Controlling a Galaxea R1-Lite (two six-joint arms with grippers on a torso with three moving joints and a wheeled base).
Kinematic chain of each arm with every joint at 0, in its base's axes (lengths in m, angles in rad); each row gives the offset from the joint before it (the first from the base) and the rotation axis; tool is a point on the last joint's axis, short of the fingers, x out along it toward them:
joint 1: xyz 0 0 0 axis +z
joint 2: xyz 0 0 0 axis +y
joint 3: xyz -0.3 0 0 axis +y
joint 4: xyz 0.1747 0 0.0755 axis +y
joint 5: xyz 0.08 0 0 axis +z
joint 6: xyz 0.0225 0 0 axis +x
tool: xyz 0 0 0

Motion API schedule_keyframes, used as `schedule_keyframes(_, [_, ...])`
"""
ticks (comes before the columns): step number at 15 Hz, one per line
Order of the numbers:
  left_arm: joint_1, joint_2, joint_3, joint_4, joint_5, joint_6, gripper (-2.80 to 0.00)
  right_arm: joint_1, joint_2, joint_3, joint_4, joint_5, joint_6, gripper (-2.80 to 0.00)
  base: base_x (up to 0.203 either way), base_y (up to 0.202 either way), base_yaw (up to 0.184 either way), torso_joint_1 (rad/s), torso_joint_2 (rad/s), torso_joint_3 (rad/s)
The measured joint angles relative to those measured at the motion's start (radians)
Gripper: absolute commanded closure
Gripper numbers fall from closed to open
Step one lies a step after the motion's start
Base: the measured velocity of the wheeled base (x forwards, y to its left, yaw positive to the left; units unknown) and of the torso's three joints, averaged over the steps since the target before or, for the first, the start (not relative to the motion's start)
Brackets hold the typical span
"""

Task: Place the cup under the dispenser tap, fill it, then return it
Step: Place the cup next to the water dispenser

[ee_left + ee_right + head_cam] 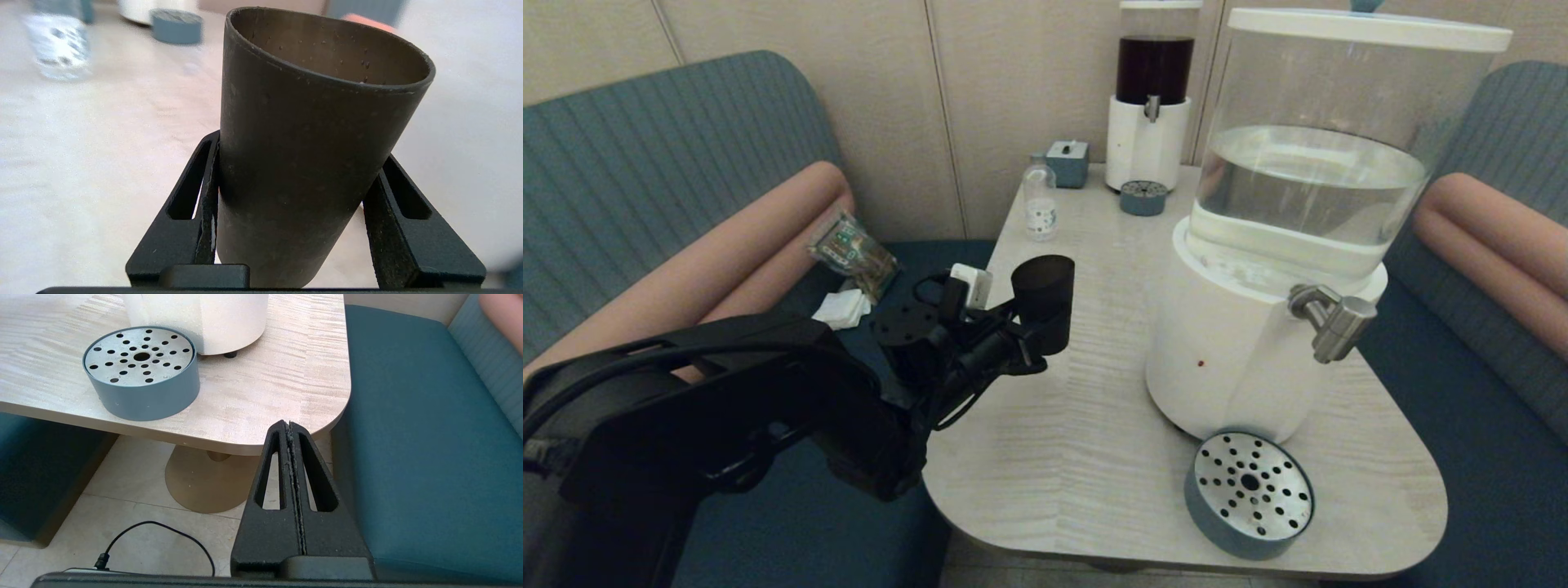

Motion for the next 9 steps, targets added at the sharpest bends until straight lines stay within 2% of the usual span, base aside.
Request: schedule_keyframes(9, [0.067,0.144,-0.228,-0.001,0.007,0.0,0.0,0.0,0.0,0.0,0.001,0.0,0.0,0.0,0.0,0.0,0.0,0.0,0.0,0.0])
